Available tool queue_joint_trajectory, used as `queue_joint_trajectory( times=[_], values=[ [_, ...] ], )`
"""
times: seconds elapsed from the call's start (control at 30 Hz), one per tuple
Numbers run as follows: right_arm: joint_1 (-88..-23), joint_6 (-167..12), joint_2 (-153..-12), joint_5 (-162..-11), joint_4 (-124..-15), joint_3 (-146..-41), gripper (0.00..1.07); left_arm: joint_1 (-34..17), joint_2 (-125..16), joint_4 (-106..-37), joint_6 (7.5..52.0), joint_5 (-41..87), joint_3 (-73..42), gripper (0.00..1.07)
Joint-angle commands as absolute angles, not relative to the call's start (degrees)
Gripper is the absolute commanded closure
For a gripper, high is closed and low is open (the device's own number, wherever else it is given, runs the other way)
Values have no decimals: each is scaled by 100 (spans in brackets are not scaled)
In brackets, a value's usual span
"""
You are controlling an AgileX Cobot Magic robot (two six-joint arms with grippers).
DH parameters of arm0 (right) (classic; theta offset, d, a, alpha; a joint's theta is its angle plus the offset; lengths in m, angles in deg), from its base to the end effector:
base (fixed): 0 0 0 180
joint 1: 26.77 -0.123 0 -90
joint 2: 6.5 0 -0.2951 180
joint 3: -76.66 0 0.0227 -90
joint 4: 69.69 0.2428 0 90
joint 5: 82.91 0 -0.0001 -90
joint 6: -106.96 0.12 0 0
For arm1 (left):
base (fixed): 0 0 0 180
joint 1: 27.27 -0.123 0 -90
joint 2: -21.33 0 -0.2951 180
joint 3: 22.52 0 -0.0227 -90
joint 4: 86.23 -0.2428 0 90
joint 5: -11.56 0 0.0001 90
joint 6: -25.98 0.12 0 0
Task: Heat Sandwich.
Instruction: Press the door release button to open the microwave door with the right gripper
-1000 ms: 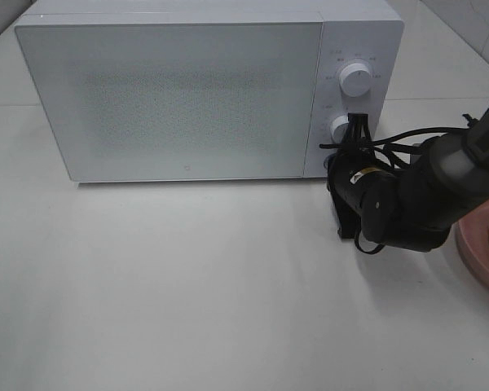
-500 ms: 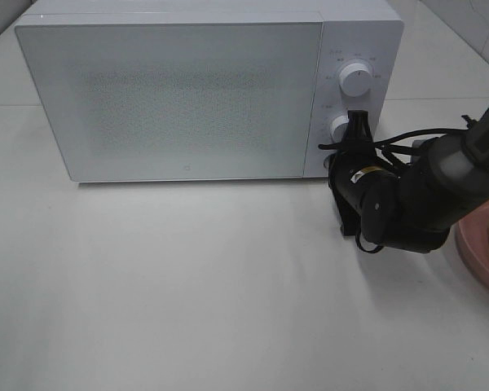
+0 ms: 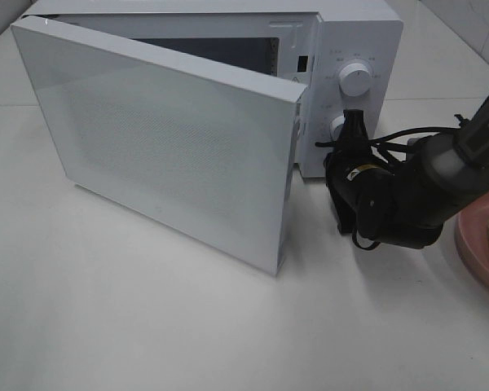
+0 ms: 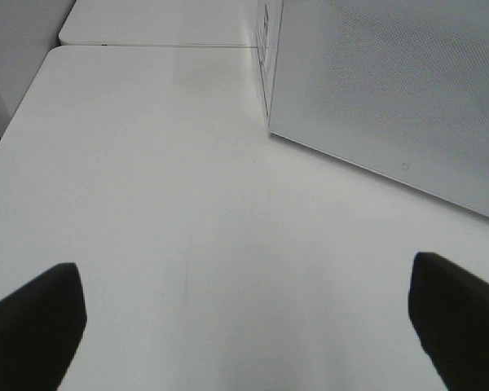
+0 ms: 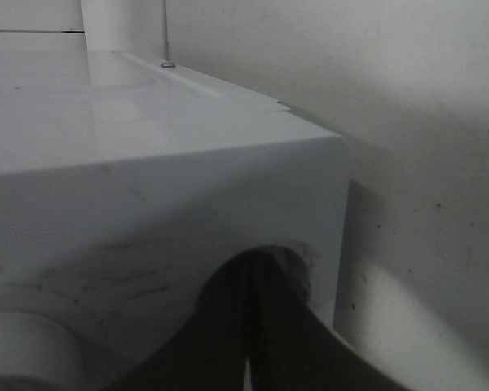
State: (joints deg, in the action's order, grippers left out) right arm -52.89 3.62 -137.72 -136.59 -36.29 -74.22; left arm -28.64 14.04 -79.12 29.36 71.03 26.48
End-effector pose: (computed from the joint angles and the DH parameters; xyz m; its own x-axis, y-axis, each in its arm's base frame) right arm 0.3803 0.1272 0.0841 0.0218 0.9992 -0.0332 0.3322 0.0241 0.9429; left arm 0.0046 -0.0127 0.2625 -0.4317 -0.0146 -0.9019 0.0705 0.9963 -0.0499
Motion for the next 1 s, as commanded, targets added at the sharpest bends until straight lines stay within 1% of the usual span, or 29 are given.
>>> queue_joint_trajectory(
  times=[0.03, 0.7, 0.8, 1.0],
  values=[
    [-5072, 299, -13697, -14926, -4076, -7914, 105, -2881, 1570, -7907, 2936, 7081, 2660, 3],
    [-5072, 299, -13697, -14324, -4162, -7914, 105, -2881, 1570, -7907, 2936, 7081, 2660, 3],
    [-5072, 299, -13697, -14307, -4230, -7914, 107, -2881, 1570, -7907, 2936, 7081, 2660, 3],
    [-5072, 299, -13680, -13917, -4248, -7914, 107, -2881, 1570, -7907, 2936, 7081, 2660, 3]
  ],
)
